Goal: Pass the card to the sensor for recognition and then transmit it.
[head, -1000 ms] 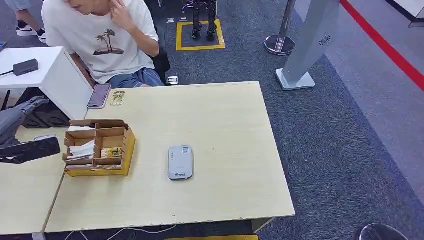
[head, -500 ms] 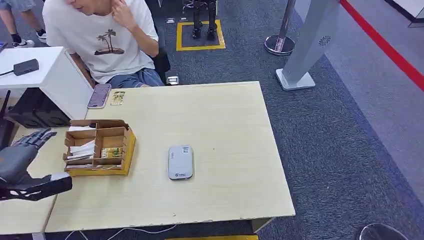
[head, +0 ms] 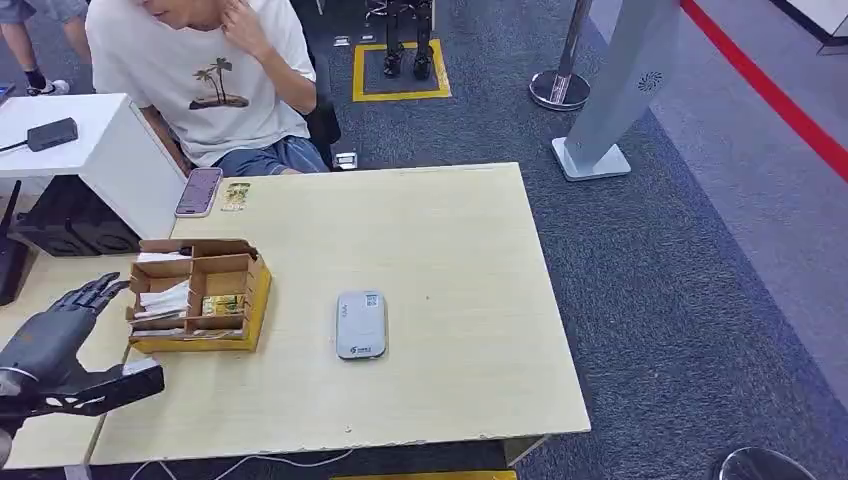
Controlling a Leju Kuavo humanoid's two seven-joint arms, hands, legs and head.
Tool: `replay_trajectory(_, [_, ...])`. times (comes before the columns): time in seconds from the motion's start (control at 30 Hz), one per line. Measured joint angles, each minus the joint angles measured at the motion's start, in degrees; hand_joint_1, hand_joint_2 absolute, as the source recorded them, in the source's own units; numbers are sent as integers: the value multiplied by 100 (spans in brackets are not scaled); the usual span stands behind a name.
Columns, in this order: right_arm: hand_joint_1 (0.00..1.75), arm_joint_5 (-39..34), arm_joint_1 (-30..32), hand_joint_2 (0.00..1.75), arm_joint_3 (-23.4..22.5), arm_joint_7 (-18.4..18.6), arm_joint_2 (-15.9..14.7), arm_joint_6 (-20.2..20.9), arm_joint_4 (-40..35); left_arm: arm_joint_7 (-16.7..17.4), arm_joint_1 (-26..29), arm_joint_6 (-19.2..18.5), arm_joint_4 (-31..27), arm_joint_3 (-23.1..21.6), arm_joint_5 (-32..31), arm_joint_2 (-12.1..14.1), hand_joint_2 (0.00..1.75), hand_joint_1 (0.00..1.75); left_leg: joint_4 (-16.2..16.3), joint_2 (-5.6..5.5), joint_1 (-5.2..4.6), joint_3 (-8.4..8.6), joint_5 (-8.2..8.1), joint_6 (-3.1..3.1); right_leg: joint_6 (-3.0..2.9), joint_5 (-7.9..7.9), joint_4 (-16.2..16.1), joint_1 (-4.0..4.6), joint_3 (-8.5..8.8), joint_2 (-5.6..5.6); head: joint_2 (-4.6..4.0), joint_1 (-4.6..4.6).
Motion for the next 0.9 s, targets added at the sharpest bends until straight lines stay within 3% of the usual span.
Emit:
replay_trajectory(0.33, [0, 2, -1, 175, -2, 0, 0, 0, 0, 0, 57, 59, 2, 37, -74, -78, 175, 0, 0, 0, 0, 0, 0, 0, 0, 0, 0, 0, 0, -1, 0, -2])
replay_trajectory(0.9, [0, 35, 21, 175, -101, -7, 0, -11, 0, 42, 263, 520, 136, 374, -910, -647, 175, 0, 0, -3, 0, -1, 0, 0, 0, 0, 0, 0, 1, -3, 0, -2])
